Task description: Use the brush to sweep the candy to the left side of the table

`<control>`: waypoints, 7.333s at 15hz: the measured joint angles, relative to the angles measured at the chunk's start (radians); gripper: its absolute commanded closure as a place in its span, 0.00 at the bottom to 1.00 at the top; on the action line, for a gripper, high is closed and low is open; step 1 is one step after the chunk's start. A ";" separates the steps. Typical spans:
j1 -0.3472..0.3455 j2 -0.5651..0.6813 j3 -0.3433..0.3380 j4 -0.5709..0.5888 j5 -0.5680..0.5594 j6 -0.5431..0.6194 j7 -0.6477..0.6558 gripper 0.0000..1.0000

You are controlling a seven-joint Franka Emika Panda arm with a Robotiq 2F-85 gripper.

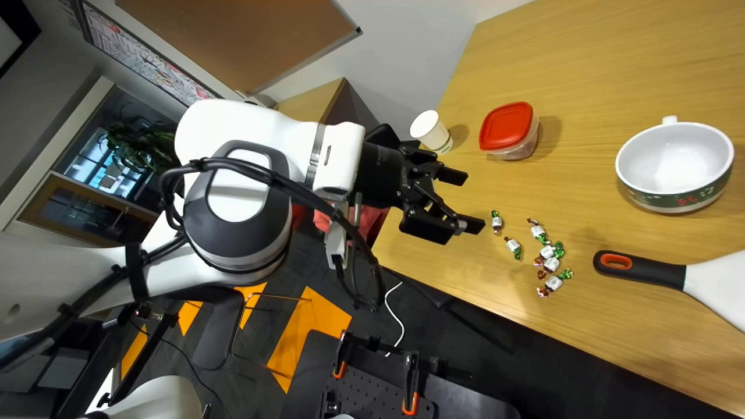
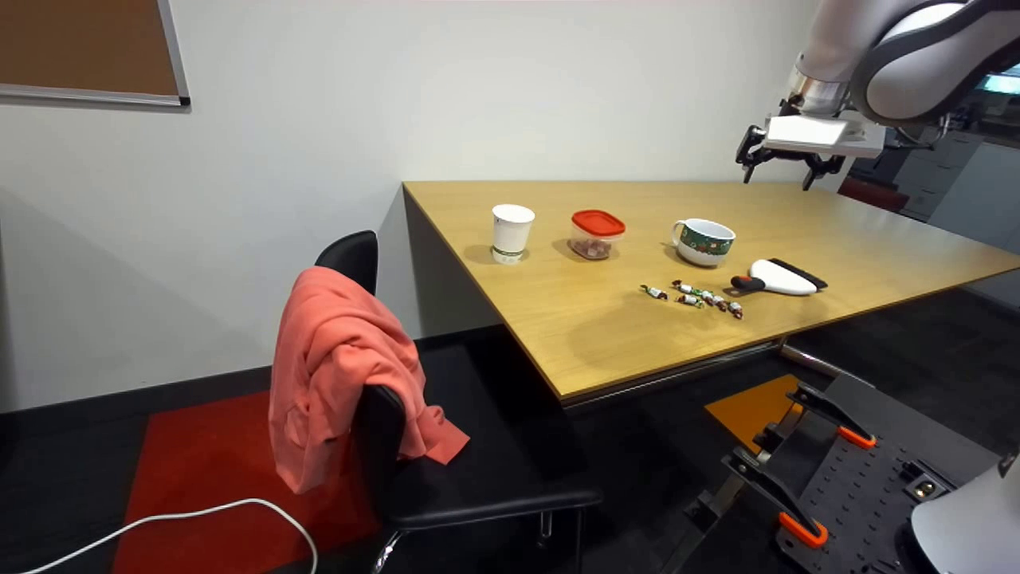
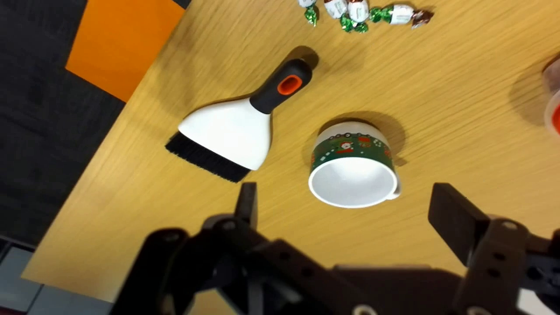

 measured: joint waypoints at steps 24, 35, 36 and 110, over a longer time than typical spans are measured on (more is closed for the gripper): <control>-0.025 0.365 -0.155 0.190 -0.336 0.133 0.787 0.00; -0.086 0.608 -0.141 0.339 -0.145 0.194 0.617 0.00; -0.085 0.624 -0.141 0.353 -0.145 0.194 0.617 0.00; 0.164 0.278 -0.355 0.156 -0.195 0.186 0.092 0.87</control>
